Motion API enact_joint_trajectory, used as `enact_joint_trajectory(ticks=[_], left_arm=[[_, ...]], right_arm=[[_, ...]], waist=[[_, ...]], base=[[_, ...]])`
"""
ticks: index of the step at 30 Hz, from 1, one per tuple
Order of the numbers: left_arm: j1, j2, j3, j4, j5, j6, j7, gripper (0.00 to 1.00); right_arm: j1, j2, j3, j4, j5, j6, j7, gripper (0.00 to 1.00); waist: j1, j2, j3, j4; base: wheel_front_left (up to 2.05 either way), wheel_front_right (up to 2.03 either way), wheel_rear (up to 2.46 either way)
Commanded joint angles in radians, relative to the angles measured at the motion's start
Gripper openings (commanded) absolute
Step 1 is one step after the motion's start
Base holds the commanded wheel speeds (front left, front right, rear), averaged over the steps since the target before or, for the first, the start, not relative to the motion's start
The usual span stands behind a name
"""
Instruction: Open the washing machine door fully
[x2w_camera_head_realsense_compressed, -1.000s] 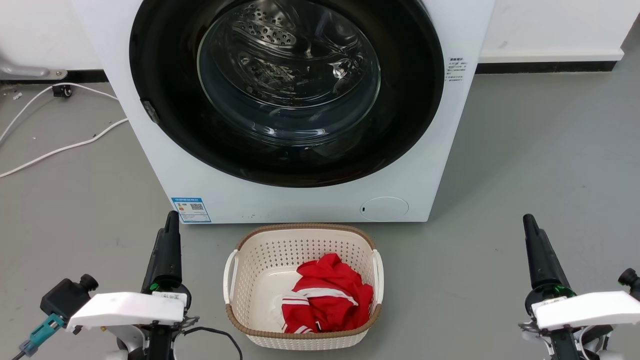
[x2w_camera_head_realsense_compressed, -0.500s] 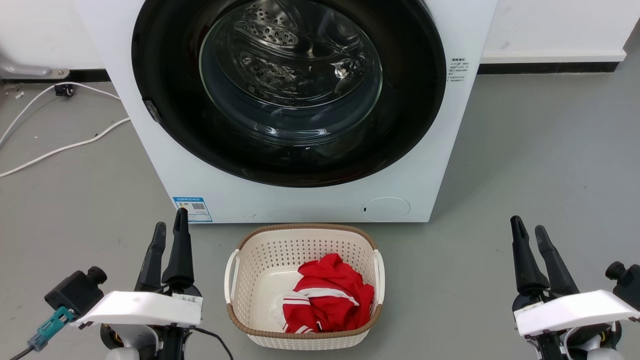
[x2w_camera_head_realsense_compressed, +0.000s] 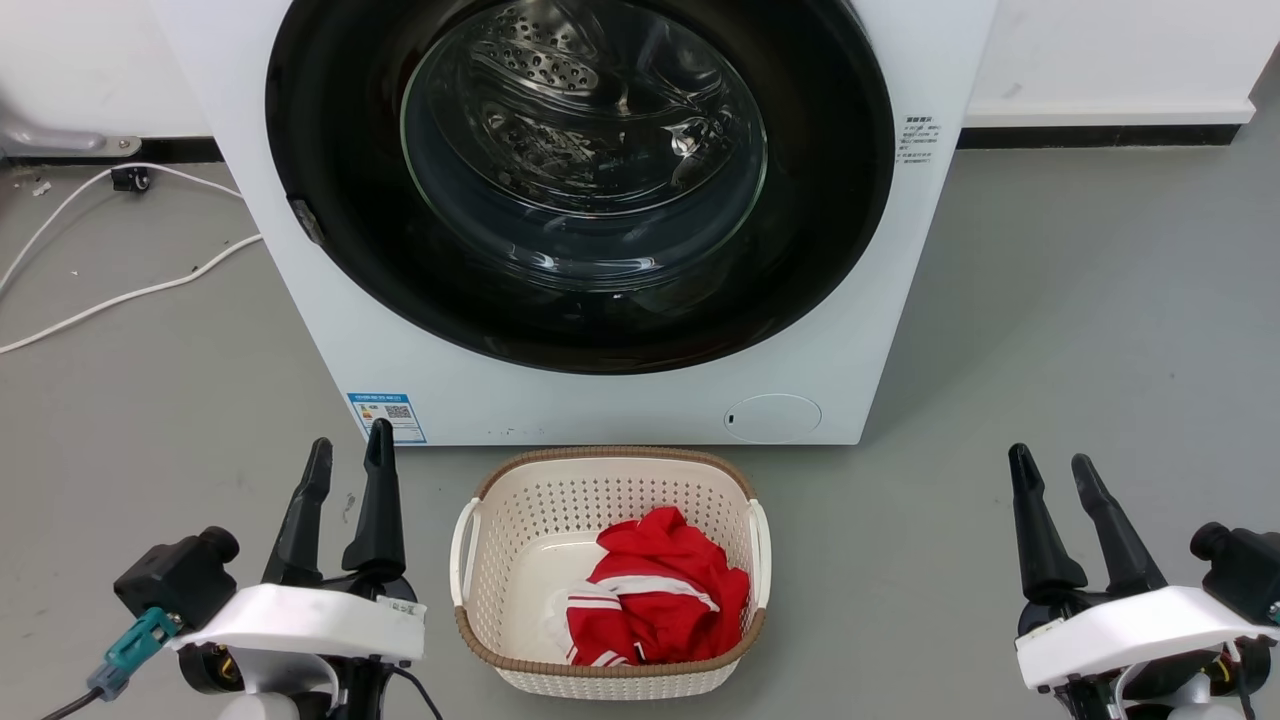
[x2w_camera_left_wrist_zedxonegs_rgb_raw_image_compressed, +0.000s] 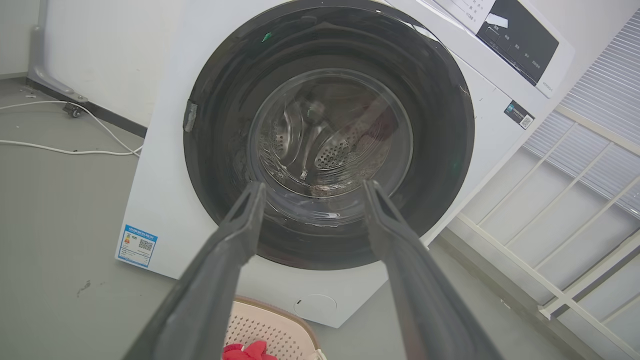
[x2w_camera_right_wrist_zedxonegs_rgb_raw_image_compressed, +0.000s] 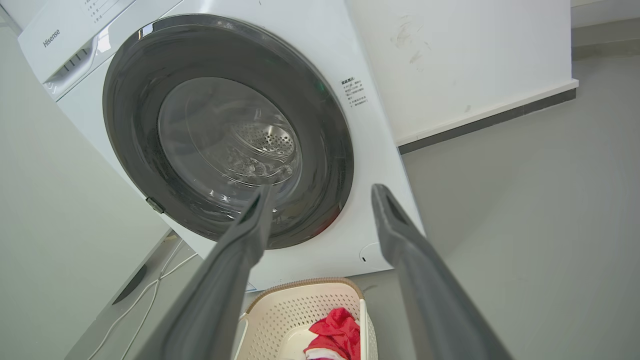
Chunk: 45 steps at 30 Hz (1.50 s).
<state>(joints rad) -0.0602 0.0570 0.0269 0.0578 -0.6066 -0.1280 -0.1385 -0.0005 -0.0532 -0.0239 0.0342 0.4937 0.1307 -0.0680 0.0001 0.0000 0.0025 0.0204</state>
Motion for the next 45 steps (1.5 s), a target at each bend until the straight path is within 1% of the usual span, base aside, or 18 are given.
enact_joint_trajectory(ticks=[1,20,45], left_arm=[[0.001,0.007,-0.004,-0.008,0.035,-0.003,-0.011,1.0],[0.008,0.004,-0.005,0.016,0.245,-0.003,-0.057,1.0],[0.015,0.002,-0.013,0.035,0.447,-0.004,-0.106,1.0]], right_arm=[[-0.003,0.0,-0.001,-0.016,-0.036,0.0,0.001,1.0],[0.017,0.002,-0.01,-0.03,-0.228,0.0,0.0,1.0],[0.03,0.004,-0.01,-0.036,-0.389,0.0,-0.023,1.0]], waist=[[-0.0001,0.0,0.0,0.0],[-0.0001,0.0,-0.003,-0.001],[-0.0001,0.0,-0.002,-0.004]], base=[[0.0,0.0,0.0],[0.0,0.0,0.0],[0.0,0.0,0.0]])
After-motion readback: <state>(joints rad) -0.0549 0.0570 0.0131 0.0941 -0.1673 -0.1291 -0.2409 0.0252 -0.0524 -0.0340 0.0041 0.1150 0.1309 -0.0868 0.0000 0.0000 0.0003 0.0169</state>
